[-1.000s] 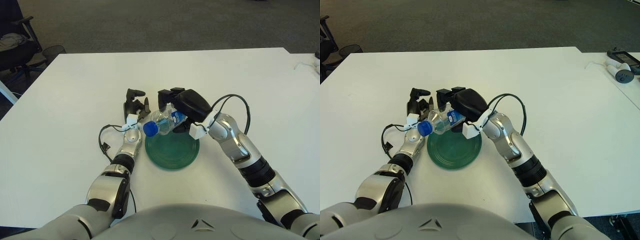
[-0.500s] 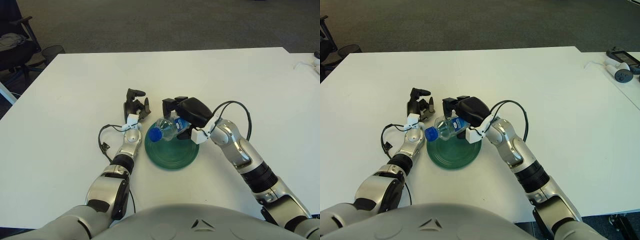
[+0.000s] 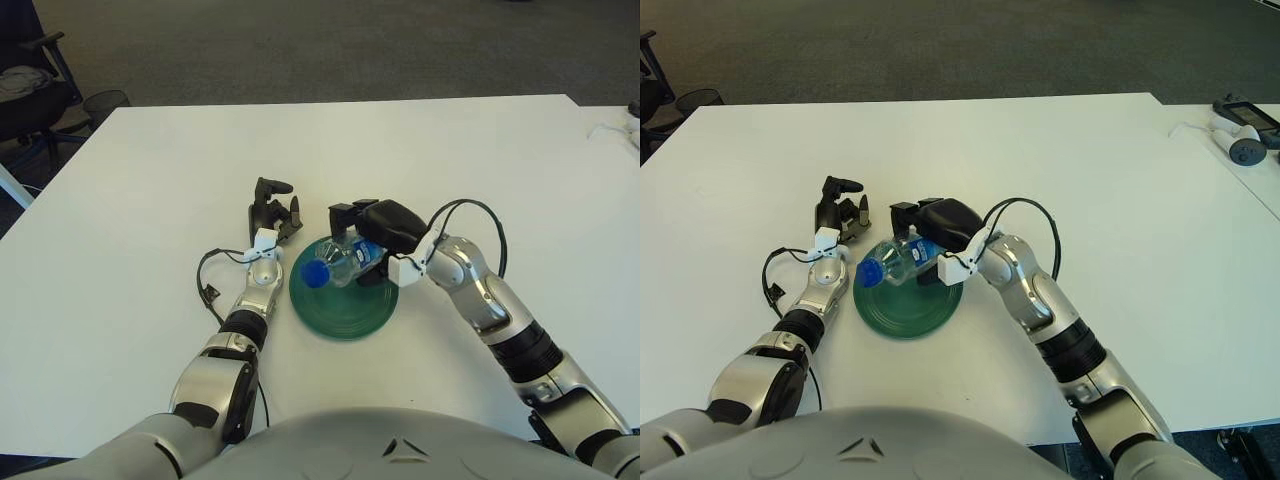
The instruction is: Put the bottle into the plate.
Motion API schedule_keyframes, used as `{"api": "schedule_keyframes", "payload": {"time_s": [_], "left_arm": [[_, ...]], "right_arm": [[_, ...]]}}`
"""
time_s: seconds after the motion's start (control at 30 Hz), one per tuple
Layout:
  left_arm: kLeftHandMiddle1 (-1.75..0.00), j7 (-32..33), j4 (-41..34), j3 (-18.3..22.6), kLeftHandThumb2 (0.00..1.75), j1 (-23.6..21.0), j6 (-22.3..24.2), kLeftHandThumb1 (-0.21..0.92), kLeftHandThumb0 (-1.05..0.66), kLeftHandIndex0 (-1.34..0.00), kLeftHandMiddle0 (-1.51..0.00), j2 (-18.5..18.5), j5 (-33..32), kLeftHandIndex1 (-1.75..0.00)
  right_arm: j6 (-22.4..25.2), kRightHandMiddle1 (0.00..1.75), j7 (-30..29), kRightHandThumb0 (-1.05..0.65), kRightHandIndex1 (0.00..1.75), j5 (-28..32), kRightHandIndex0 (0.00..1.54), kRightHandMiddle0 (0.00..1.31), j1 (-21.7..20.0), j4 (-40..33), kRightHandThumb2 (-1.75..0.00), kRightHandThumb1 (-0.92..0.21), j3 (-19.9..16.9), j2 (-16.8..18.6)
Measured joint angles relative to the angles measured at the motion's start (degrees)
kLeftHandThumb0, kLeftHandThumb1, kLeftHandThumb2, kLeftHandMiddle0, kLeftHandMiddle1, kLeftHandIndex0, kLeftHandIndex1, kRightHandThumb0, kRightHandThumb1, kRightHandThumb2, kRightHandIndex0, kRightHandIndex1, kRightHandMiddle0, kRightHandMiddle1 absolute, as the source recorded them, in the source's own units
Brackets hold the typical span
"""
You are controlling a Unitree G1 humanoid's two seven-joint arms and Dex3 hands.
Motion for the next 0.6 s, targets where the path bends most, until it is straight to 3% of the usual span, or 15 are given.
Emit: {"api": "schedule_keyframes", "payload": {"time_s": [0.17,0.27,0.6], "left_arm": [[-1.75,0.0,0.0,0.0,0.9,0.0,0.1,0.64,-0.39,-0.37,-0.86,0.0,0.1,-1.75],[-1.75,0.0,-0.1,0.0,0.9,0.0,0.5,0.64,-0.39,-0.37,-0.87,0.0,0.1,-1.75],[-1.75,-0.3,-0.4,0.1,0.89,0.0,1.2,0.65,-0.39,-0.37,-0.91,-0.1,-0.1,-1.75]], "right_arm": [[2.1,1.18,5.4,-0.84,0.67,-1.4,0.31,0.01,-1.8,-0.8,-0.45,-0.92,0.5,-1.9],[3.3,1.03,8.3,-0.87,0.47,-2.5,0.33,0.0,-2.5,-1.2,-0.49,-0.92,0.9,-2.8],[2.5,0.82,11.0,-0.86,0.31,-2.4,0.34,0.0,-3.6,-0.8,-0.56,-0.92,1.0,-3.7]]}}
